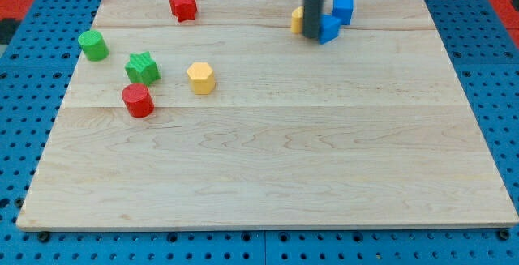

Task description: Push the yellow hexagon into the blue triangle

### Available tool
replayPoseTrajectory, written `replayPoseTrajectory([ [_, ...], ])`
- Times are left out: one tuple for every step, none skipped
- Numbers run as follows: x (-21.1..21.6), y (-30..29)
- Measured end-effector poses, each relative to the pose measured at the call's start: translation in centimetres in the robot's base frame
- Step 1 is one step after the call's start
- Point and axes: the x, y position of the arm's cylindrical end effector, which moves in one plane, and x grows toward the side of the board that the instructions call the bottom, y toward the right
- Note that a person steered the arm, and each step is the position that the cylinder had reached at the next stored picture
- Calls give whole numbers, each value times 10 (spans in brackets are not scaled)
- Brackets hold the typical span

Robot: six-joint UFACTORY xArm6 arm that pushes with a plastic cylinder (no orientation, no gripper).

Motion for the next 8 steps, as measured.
replayPoseTrajectory([
  [24, -14],
  [86, -64],
  [160, -128],
  [151, -221],
  [100, -210],
  [91, -145],
  [43, -106],
  [33, -117],
])
